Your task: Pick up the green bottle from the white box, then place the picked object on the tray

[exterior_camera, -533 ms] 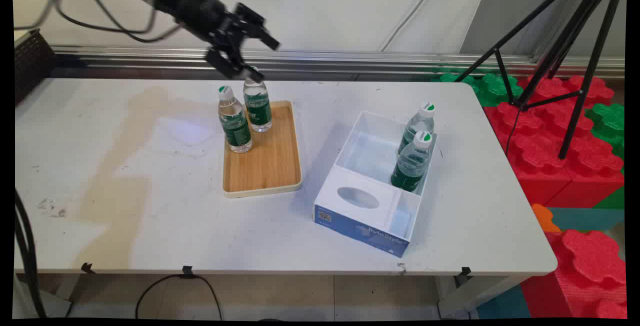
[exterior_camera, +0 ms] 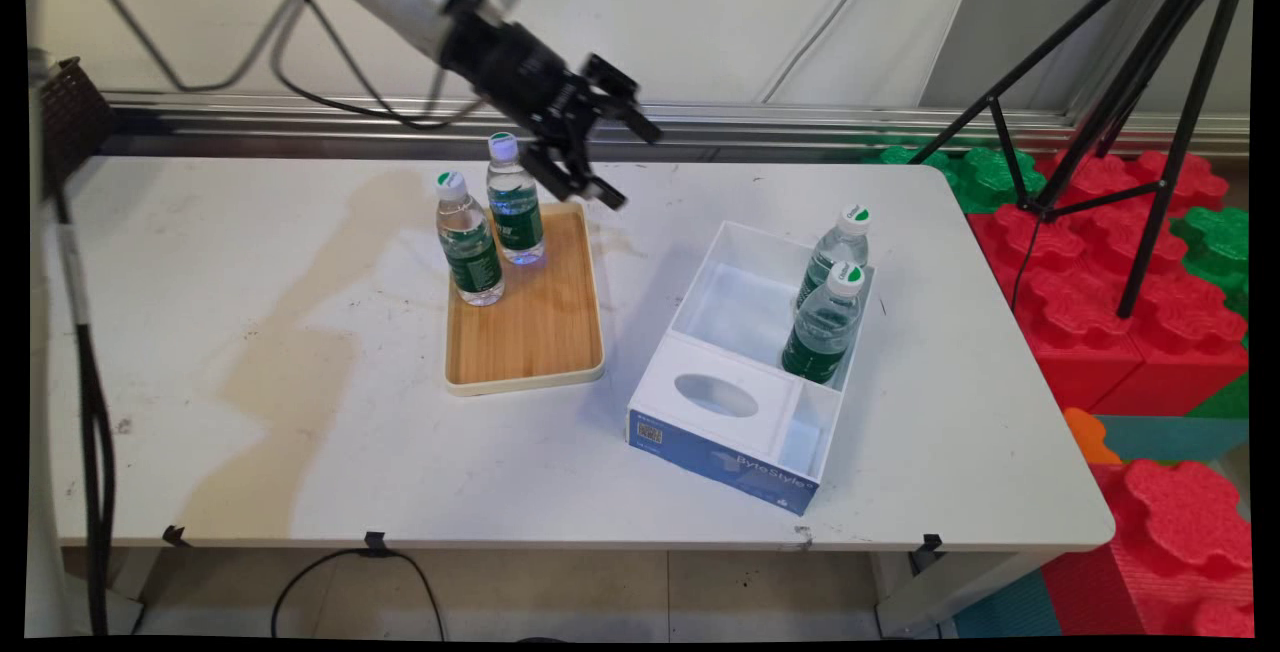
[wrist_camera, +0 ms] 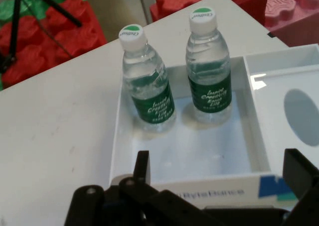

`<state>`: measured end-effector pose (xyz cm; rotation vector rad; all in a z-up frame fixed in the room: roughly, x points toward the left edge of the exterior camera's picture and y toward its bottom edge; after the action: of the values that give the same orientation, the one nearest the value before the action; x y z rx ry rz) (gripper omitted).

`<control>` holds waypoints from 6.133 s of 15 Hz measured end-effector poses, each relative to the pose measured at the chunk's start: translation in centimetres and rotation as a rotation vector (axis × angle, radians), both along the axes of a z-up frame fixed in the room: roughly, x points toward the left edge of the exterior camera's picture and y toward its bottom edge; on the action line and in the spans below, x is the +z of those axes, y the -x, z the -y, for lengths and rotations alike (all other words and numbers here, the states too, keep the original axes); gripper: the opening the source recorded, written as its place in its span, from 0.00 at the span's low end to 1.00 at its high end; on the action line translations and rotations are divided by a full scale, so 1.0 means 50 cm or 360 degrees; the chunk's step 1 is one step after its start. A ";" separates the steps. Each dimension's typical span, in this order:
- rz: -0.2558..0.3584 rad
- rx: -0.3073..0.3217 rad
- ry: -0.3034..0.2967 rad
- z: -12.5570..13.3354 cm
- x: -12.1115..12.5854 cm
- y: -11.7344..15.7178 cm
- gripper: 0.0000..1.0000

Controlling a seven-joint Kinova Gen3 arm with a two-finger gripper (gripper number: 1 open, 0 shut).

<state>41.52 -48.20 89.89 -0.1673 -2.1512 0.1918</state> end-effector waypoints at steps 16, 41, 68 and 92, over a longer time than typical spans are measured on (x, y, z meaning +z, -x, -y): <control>0.0016 -0.0249 -0.0023 0.208 -0.154 0.270 1.00; -0.0027 -0.0381 -0.0147 0.282 -0.241 0.423 1.00; -0.0121 -0.0314 -0.0188 0.293 -0.232 0.438 0.00; -0.0109 0.0366 -0.0150 0.065 0.206 0.225 0.00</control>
<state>30.29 -51.46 100.16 0.1404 -2.1033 0.2243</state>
